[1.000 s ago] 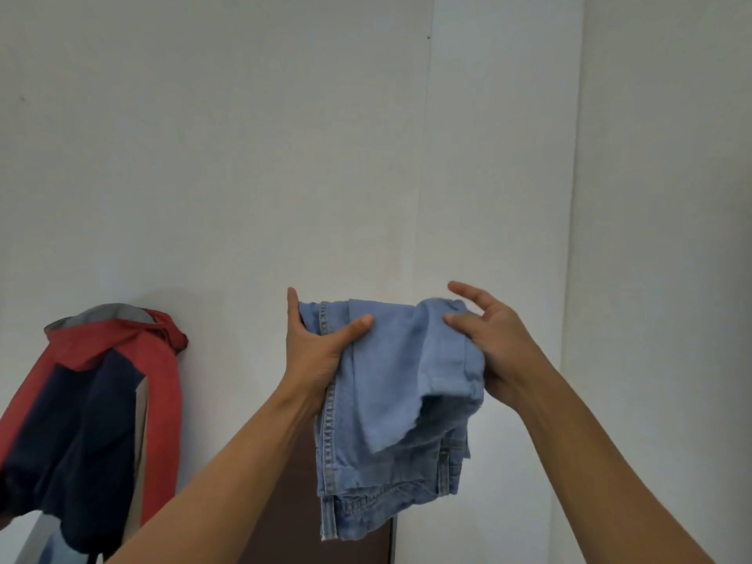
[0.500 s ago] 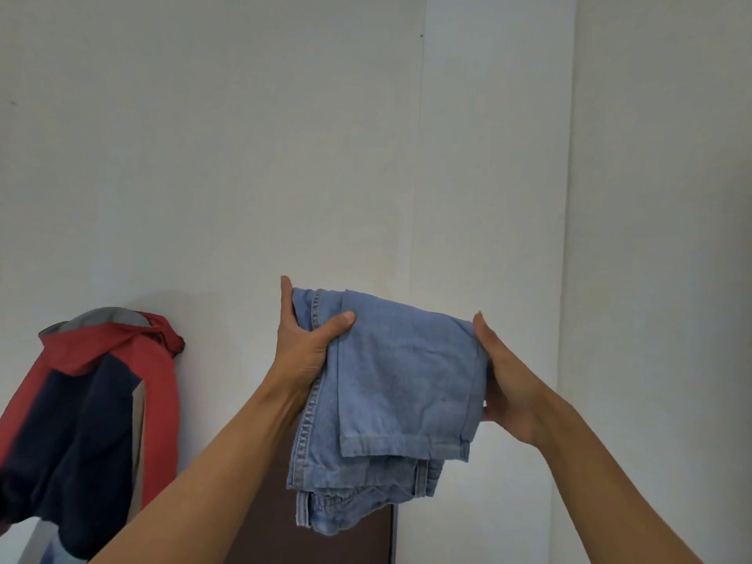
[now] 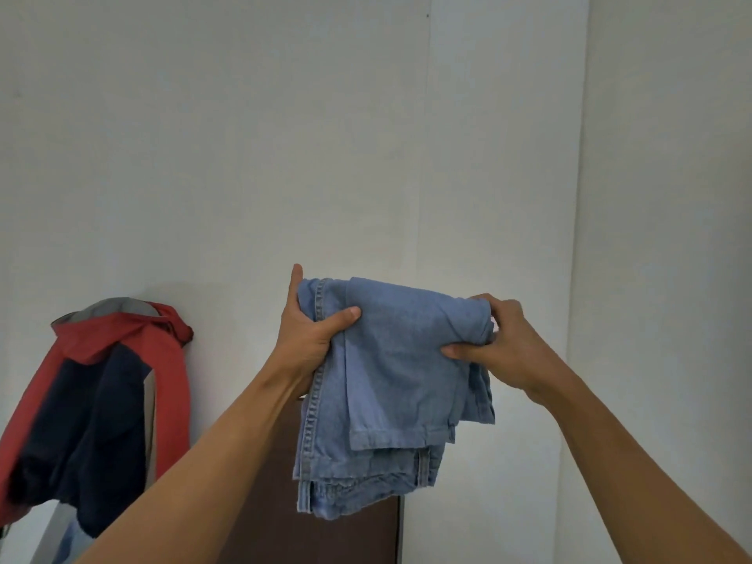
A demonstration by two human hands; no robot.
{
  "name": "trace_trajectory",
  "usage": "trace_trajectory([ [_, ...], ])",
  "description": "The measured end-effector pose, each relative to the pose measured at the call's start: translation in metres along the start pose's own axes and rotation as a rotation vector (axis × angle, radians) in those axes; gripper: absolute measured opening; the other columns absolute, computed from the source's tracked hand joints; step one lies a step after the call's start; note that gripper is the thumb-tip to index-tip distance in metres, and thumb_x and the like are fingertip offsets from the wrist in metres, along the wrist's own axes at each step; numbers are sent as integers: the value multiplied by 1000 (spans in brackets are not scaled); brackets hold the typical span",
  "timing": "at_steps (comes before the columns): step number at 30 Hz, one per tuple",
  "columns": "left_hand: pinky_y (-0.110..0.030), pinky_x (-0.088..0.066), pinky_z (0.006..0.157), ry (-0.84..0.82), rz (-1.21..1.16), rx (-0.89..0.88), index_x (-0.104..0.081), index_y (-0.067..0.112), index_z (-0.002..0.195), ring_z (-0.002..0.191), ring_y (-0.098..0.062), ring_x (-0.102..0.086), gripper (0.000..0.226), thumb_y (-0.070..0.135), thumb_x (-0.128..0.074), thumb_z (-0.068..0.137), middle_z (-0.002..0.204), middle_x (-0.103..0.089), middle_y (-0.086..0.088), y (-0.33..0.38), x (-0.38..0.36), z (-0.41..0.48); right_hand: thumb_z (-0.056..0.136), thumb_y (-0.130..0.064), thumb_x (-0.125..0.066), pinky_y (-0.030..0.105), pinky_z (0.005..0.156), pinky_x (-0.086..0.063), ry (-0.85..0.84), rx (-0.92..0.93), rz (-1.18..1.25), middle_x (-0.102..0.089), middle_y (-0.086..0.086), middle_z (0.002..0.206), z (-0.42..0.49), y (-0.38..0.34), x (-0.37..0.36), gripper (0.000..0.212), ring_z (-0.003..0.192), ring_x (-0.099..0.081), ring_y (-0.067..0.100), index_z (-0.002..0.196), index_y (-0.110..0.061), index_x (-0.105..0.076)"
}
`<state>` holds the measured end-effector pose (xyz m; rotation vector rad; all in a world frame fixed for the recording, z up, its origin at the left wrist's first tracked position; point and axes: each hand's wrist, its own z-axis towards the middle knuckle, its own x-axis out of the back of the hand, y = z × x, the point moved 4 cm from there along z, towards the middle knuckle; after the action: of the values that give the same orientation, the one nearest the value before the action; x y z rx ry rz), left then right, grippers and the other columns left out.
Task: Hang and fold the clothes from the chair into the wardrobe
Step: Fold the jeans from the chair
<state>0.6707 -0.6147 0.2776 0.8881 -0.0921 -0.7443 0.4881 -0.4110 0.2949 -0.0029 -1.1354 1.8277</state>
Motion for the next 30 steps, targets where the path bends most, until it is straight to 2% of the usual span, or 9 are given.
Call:
trace_trajectory([
  [5,-39,-56,95,-27,248,3,-40,42,144,119,-16,-60,108,33,-98,53,141,-51,7,4,8,5,93,-19,-70,32,47,-52,-100,-158,169,-71,12,92,-4,10,-5,30,53,-63,25,117,-25,-53],
  [9,-32,-56,89,-53,504,30,-47,31,135,110,-12,-61,92,35,-96,58,129,-55,8,13,6,1,96,-4,-62,43,63,-63,-40,-186,394,-71,20,102,-3,13,-9,32,75,-74,37,122,-19,-51],
  [13,-38,-55,77,-41,1133,38,-51,29,116,88,-13,-63,76,75,-75,62,101,-62,12,21,8,2,90,7,-65,42,77,-63,-73,-139,499,-69,20,111,-4,15,-10,40,91,-74,38,121,-16,-53],
  [15,-36,-55,68,-75,1290,87,-48,25,106,72,-15,-65,68,79,-66,68,90,-64,7,19,8,2,86,9,-69,44,82,-61,-99,-122,512,-68,24,113,-5,18,-10,43,95,-73,39,121,-10,-52],
  [18,-32,-53,51,-170,879,259,-46,18,107,57,-22,-71,50,55,-71,83,94,-67,-6,13,5,-4,75,-12,-85,47,88,-59,-142,-91,598,-64,28,118,-6,22,-11,56,102,-69,43,120,-4,-52],
  [20,-41,-61,59,-204,534,399,-45,14,112,68,-32,-74,44,40,-71,89,105,-66,-16,11,3,-9,68,-49,-86,46,85,-60,-138,-111,717,-65,23,120,-6,26,-10,73,106,-68,43,117,-5,-54],
  [22,-55,-61,73,-201,338,481,-46,15,116,78,-41,-74,45,43,-70,89,115,-61,-20,8,2,-14,74,-70,-62,51,82,-59,-84,-169,843,-67,20,120,-6,29,-12,76,110,-66,42,115,-6,-58],
  [25,-61,-56,83,-143,82,609,-59,18,116,91,-48,-71,50,60,-60,88,118,-62,-18,-1,3,-18,82,-74,-44,54,83,-58,47,-218,889,-66,16,99,-4,36,-12,76,100,-69,36,111,-6,-66],
  [30,-62,-53,85,72,-373,719,-57,11,119,99,-48,-67,55,57,-60,89,125,-57,-24,-28,-1,-31,97,-47,-54,30,64,-56,234,-187,817,-61,7,70,-6,38,-13,43,68,-60,21,78,-9,-62],
])
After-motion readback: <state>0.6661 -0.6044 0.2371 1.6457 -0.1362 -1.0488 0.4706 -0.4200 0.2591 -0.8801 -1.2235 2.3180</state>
